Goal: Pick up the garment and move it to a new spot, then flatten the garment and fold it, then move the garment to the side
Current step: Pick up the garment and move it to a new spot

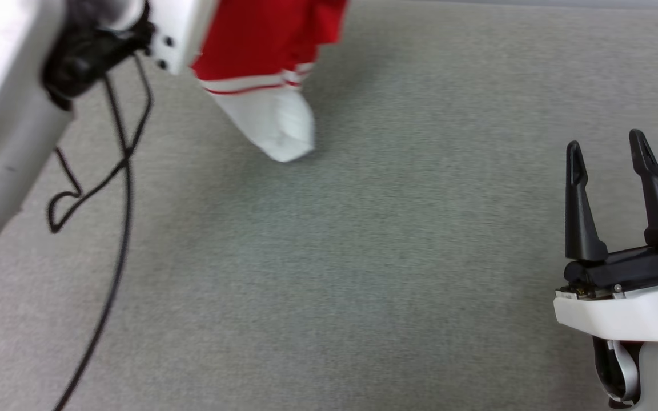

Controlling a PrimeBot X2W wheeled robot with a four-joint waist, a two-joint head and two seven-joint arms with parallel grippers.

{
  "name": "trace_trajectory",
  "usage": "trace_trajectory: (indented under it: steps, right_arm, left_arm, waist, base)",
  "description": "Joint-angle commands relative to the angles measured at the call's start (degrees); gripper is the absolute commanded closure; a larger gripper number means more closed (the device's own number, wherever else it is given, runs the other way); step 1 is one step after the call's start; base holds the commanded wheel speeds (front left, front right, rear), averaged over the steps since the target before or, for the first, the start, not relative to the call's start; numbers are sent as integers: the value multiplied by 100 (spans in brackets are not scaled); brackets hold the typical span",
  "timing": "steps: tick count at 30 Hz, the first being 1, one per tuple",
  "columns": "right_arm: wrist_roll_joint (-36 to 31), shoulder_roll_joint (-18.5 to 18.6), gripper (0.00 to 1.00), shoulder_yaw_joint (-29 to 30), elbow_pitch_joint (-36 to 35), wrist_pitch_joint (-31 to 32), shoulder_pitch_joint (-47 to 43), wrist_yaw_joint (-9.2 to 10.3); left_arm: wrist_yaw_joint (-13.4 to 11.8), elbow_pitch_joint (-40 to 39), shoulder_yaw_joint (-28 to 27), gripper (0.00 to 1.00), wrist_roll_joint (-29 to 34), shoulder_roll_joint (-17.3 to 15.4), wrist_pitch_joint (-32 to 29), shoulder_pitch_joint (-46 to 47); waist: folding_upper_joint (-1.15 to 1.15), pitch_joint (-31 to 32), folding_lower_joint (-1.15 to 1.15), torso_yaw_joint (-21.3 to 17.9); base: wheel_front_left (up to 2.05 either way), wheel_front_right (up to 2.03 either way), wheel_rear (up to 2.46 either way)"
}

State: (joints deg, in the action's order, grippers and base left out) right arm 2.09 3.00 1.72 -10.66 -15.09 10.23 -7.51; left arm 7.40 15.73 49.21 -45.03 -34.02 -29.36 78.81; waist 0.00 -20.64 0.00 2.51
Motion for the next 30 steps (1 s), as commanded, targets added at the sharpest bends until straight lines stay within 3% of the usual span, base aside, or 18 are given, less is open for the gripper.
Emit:
trace_trajectory:
  steps: [1,12,20,24,30]
  right_arm:
    - [68,-21,0,6,8,-12,-61,4]
    - [318,-21,0,72,20,-12,-20,4]
    - [421,-21,0,103,19,-11,84,4]
    - [450,-21,0,98,24,-11,117,4]
    - [462,-22,0,111,43,-11,135,4]
  left_arm:
    - [1,-76,112,100,32,52,53,107]
    - [1,-426,1671,100,-113,781,523,102]
    - [1,54,2401,100,-107,1625,885,-453]
    - [2,-34,2411,100,350,1992,353,-1270]
    - [2,-296,2413,100,655,2161,-326,-2159]
  waist:
    - [0,70,0,-181]
    - [0,-33,0,-840]
    - [0,-164,0,-1034]
    - [0,-201,0,-1110]
    - [0,-234,0,-1164]
  base:
    - [0,0,0]
    - [0,0,0]
    - [0,0,0]
    - [0,0,0]
    - [0,0,0]
